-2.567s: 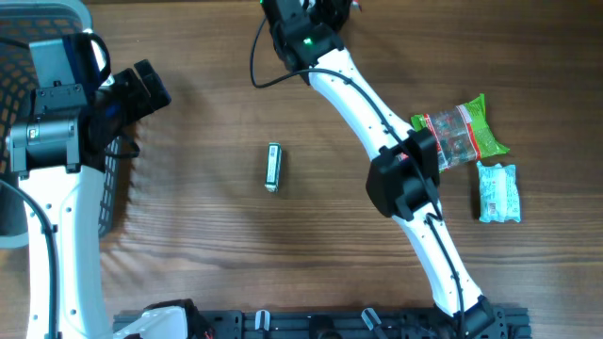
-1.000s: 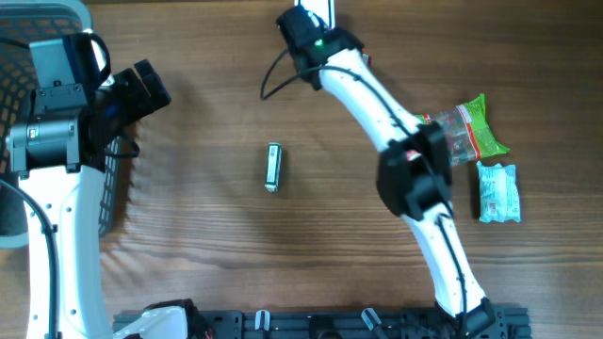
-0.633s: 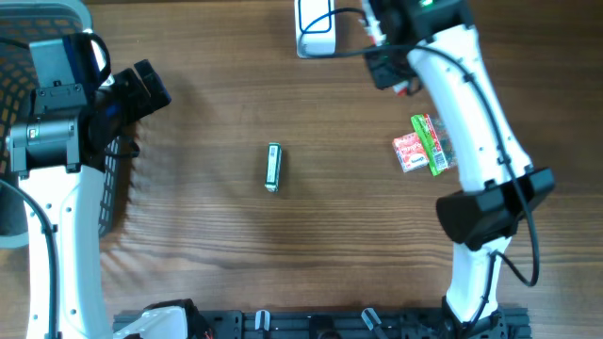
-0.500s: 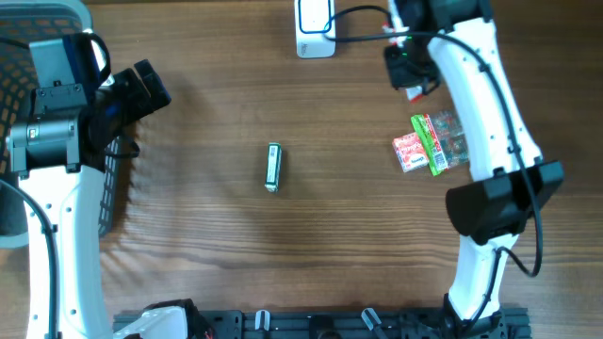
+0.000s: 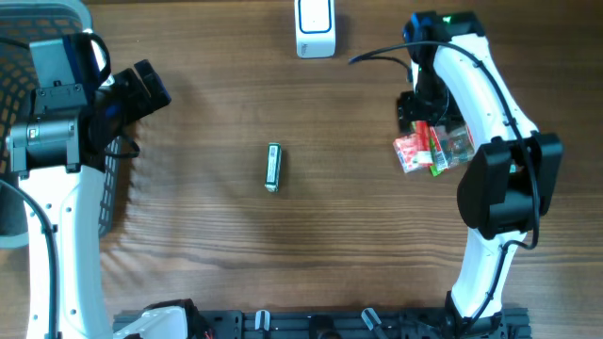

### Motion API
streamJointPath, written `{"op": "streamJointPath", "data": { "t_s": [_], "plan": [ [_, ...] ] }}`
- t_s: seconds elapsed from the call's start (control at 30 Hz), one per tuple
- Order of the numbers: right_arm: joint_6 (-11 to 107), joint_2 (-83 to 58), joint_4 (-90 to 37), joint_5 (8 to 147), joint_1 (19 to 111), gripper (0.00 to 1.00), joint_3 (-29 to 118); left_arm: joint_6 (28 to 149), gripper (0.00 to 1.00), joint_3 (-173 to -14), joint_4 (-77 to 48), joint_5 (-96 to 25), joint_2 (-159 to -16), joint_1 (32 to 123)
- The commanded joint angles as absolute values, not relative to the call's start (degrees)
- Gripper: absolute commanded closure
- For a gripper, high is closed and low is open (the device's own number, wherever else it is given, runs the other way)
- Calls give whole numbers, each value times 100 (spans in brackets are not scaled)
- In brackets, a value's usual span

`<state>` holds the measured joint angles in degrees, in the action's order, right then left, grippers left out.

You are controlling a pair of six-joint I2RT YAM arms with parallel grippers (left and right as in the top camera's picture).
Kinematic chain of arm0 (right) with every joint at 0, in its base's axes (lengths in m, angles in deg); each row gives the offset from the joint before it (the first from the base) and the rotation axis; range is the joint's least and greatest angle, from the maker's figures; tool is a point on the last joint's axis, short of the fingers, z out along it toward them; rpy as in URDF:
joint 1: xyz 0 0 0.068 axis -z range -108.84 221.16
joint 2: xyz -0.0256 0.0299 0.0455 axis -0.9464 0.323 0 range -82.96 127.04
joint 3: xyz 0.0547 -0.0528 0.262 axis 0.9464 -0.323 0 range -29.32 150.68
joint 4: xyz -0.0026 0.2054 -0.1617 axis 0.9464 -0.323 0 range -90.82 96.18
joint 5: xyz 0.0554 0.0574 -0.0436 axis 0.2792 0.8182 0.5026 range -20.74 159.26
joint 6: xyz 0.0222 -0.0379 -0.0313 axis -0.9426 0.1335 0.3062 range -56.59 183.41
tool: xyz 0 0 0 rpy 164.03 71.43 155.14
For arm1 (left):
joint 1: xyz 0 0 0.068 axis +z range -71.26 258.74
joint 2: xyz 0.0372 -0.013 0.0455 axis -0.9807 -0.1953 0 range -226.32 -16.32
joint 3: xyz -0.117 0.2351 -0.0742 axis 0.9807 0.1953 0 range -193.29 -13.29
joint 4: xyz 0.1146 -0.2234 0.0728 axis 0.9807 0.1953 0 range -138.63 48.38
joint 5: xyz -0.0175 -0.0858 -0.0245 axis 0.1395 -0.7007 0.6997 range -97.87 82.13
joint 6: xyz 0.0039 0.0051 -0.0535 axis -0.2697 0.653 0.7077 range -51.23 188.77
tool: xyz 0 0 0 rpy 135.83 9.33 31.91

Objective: Scan the item barcode
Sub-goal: 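Reach the right gripper down to the green mint box at centre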

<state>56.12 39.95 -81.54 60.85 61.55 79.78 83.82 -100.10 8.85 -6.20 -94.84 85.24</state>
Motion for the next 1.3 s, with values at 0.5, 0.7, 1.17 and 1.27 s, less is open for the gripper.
{"op": "streamJointPath", "data": {
  "t_s": [0.5, 0.7, 1.17, 1.27],
  "plan": [
    [3999, 4089, -5745, 9891, 4398, 39, 7892, 8266, 0, -10066, 869, -583, -9444, 8546],
    [2266, 4091, -5581, 7097, 3191, 37, 7892, 8266, 0, -10066, 869, -583, -9444, 8546],
    [1400, 4146, -4314, 6339, 2315, 51, 6660, 8266, 0, -10066, 869, -585, -9444, 8546],
    [1534, 4148, -3855, 6691, 2311, 51, 6356, 8266, 0, -10066, 869, -583, -9444, 8546]
  ]
}}
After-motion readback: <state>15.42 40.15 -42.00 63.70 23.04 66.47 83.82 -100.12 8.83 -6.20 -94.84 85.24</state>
